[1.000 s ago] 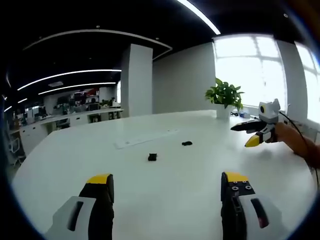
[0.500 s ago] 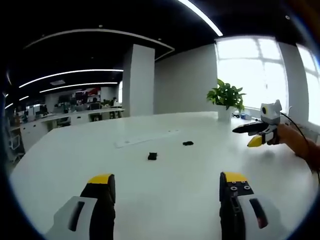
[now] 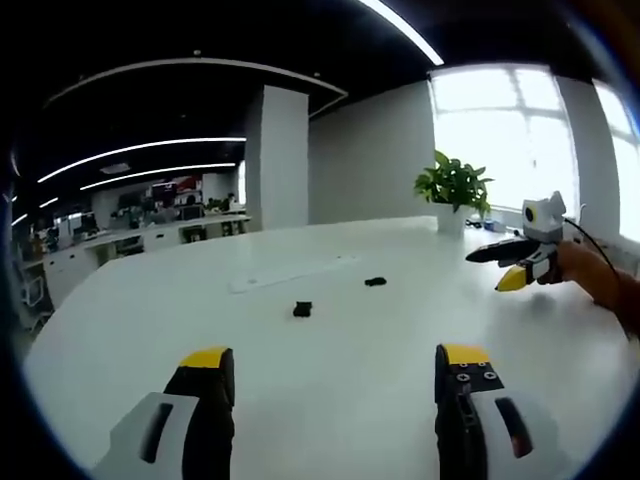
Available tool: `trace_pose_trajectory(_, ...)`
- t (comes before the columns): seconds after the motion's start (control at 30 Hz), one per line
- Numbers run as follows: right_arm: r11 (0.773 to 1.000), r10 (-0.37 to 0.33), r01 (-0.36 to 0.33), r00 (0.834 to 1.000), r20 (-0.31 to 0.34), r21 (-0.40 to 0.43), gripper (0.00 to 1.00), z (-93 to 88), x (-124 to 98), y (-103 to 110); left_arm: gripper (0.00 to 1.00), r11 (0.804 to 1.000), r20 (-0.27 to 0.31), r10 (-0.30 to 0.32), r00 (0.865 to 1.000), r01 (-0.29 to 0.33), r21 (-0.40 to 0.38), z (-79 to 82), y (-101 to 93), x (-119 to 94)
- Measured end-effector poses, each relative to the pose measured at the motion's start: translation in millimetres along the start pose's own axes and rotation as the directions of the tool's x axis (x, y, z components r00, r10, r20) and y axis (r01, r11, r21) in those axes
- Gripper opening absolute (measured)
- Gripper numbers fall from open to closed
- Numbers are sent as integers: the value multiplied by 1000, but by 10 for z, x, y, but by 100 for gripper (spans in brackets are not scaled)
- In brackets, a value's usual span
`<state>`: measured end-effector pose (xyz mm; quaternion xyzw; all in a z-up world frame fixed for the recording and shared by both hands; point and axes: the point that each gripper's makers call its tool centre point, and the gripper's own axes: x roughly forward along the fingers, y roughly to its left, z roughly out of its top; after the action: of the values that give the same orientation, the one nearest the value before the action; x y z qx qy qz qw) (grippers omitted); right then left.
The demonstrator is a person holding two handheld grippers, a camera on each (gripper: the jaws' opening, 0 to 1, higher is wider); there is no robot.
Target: Snap the two parts of the plastic buckle together until the buckle closes and remains connected.
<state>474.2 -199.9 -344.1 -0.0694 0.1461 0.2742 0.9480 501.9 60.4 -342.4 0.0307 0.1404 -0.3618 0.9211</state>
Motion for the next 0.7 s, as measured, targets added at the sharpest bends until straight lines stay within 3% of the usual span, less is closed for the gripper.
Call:
trace_pose_trajectory(0.17,1000,2,-2,1000,-17,-14,80,-22,5,30,84,1000,10,6,1000,-6,-26,27,23,-12)
trace_pose_trajectory(0.33,1000,-10,10,1000,13,-7,80,79,-41,30,89,1000,11,30,999,-30,-6,66,22,-39)
trace_pose_trajectory(0.5,999,-32,32,999,-1,-7,80,47,-30,-3,95,999,10,35,999,-35,16,58,36,-6)
trace_pose_trajectory(0.7,1000,-18,17,1000,-25,-7,80,-29,27,52,94,999,-26,40,999,-40,23,-42,74,35)
